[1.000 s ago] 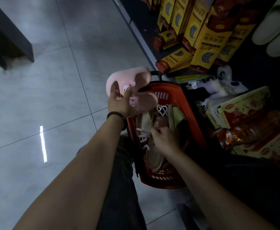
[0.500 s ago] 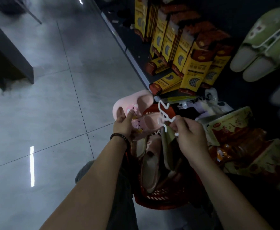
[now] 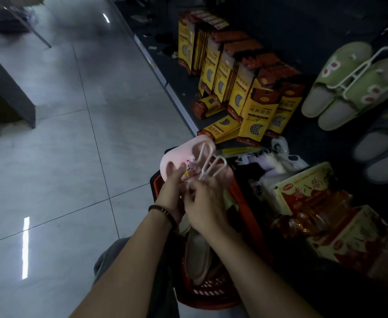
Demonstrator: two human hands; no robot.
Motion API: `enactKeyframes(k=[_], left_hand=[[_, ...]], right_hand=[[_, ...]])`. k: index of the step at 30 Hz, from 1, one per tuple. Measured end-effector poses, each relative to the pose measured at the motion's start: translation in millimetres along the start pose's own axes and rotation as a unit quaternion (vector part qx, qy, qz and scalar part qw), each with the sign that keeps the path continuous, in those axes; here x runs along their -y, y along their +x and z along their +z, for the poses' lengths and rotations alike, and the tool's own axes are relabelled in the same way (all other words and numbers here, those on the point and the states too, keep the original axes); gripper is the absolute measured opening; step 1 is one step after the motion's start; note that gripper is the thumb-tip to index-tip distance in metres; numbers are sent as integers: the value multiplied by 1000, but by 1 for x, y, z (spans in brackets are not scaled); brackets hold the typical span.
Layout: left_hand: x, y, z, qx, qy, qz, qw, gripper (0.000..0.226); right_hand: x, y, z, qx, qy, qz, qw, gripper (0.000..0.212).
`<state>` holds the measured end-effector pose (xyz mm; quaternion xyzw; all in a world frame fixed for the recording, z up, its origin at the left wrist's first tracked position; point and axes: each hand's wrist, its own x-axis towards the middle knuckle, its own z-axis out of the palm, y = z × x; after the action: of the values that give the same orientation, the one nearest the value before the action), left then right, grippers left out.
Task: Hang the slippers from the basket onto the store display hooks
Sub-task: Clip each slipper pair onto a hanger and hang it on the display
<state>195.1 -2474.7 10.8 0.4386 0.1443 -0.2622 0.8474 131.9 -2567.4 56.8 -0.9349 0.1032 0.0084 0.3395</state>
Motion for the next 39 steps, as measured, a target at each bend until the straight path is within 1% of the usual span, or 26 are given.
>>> enactKeyframes(k=[2, 3, 5, 6, 7, 8, 10, 11, 12, 13, 14, 15, 16, 17, 19, 22, 24, 26, 30, 35, 39], left_hand=[[0, -1, 3, 12, 27, 25, 999, 37], [2, -1, 3, 4, 44, 36, 998, 34], [7, 2, 0, 2, 56, 50, 997, 41], [7, 2, -1, -7, 56, 52, 997, 42], [8, 2, -1, -21, 55, 56, 997, 39], [8, 1, 0, -38, 56, 55, 996, 32], [8, -2, 3, -67, 39, 43, 996, 19], [8, -2, 3, -77, 24, 35, 996, 15], [8, -2, 4, -83, 9, 30, 996, 13], [6, -3, 4, -90, -3, 24, 996, 12], [5, -4, 5, -89, -8, 18, 996, 12], [4, -6, 6, -85, -10, 14, 996, 11], [2, -9, 8, -73, -7, 12, 997, 10], [1, -11, 9, -64, 0, 7, 998, 11], [0, -14, 14, -52, 14, -2, 999, 22], [-4, -19, 17, -34, 33, -27, 999, 32], [-9, -23, 17, -4, 57, -50, 997, 30], [-14, -27, 19, 15, 78, -67, 995, 34], [-19, -31, 21, 18, 80, -72, 994, 46], [-21, -33, 22, 29, 115, -62, 991, 39], [-25, -37, 25, 72, 125, -78, 987, 32]], right_hand=[[2, 0, -1, 27, -27, -5, 999, 22], [3, -1, -2, 44, -41, -3, 998, 29], [2, 0, -4, 70, -64, -7, 995, 39], [-1, 2, -5, 68, -65, -20, 995, 38], [-3, 3, -9, 55, -59, -32, 996, 33], [-7, 5, -12, 28, -46, -44, 998, 24], [-16, 12, -23, -70, -13, -46, 996, 13], [-20, 17, -32, -125, 9, -27, 992, 16], [-28, 24, -39, -164, 22, 3, 986, 24], [-35, 32, -48, -177, 15, 42, 983, 34], [-44, 41, -56, -169, -5, 77, 983, 44], [-52, 49, -65, -144, -24, 99, 984, 48], [-61, 58, -71, -113, -25, 103, 988, 45], [-67, 64, -77, -81, -6, 91, 993, 37], [-75, 70, -84, -48, 33, 58, 997, 26], [-80, 75, -94, -47, 57, 32, 997, 21], [-83, 79, -97, -54, 78, 38, 995, 20], [-89, 83, -99, -75, 90, 53, 992, 19], [-99, 84, -102, -99, 117, 52, 987, 21], [-104, 81, -103, -66, 134, 25, 988, 16], [-106, 80, -105, -56, 151, 0, 987, 17]])
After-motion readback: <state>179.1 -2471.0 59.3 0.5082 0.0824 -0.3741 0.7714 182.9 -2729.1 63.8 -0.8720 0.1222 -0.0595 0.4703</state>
